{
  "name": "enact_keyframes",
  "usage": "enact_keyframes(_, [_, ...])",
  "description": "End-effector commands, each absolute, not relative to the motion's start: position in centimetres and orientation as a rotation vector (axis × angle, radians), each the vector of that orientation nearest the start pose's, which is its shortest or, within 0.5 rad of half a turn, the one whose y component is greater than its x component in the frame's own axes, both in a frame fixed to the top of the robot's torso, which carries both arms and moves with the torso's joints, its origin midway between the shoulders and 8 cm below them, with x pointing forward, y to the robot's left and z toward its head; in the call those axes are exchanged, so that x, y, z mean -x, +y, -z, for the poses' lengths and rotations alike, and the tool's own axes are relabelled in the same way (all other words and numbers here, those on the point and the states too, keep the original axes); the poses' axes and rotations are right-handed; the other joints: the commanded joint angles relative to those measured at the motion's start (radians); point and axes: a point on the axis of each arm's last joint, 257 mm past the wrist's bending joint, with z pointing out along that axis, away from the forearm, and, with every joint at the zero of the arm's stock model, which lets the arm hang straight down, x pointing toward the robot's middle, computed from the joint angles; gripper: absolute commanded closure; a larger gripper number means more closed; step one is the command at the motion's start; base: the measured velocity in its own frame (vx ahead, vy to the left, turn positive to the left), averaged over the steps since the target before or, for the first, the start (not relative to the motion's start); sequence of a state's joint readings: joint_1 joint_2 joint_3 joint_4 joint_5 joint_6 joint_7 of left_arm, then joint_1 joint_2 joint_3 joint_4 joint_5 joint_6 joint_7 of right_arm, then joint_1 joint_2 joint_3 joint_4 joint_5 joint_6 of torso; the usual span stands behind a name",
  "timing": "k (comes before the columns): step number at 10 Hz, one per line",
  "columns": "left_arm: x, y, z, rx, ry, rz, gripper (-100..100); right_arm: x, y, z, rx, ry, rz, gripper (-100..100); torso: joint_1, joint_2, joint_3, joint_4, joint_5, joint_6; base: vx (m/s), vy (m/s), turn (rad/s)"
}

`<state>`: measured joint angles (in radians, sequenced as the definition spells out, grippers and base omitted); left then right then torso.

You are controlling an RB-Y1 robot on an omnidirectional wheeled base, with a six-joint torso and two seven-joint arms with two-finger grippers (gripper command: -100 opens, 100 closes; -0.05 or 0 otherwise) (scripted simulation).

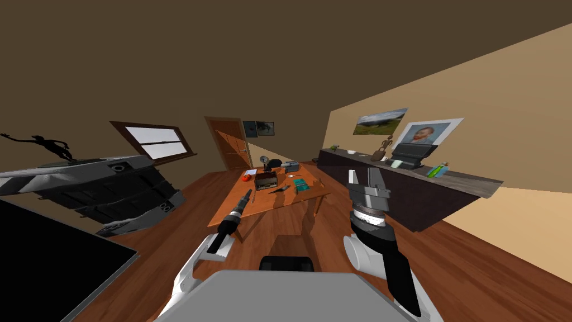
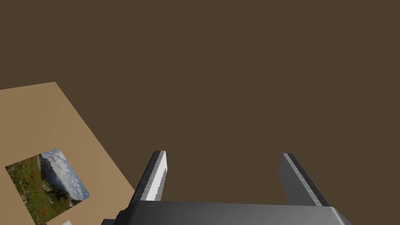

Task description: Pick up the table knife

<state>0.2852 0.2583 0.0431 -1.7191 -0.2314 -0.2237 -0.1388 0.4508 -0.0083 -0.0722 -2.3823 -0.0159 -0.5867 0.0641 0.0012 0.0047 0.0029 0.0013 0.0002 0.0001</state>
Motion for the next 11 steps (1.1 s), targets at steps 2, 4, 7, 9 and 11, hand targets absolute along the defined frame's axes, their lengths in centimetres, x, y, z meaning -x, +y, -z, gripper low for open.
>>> enact_keyframes(2, [-46.2,34.0,25.6,0.709,1.452,0.673,-100,-30.1,-28.6,-9.8,-0.441,0.458,-1.244,0,0.001,-0.001,0.0,0.0,0.0,-0.001,-0.052,-0.001,-0.109])
enact_keyframes(4, [-46.5,35.3,27.4,0.722,1.497,0.623,-100,-30.1,-28.6,-9.8,-0.441,0.458,-1.244,0,0.001,-0.002,-0.001,0.0,0.0,-0.001,-0.046,0.007,-0.122])
enact_keyframes(7, [-46.6,36.7,29.9,0.744,1.551,0.566,-100,-30.1,-28.6,-9.8,-0.441,0.458,-1.244,0,0.001,-0.002,-0.001,0.0,0.0,0.0,-0.037,0.001,-0.116])
enact_keyframes(9, [-46.7,38.0,31.7,0.758,1.595,0.514,-100,-30.1,-28.6,-9.8,-0.441,0.458,-1.244,0,0.001,-0.004,-0.002,-0.001,0.0,-0.001,-0.02,-0.001,-0.081])
enact_keyframes(11, [-46.6,39.4,33.5,0.773,1.638,0.461,-100,-30.1,-28.6,-9.8,-0.441,0.458,-1.244,0,0.001,-0.003,-0.002,-0.001,0.0,-0.001,-0.024,0.003,-0.15])
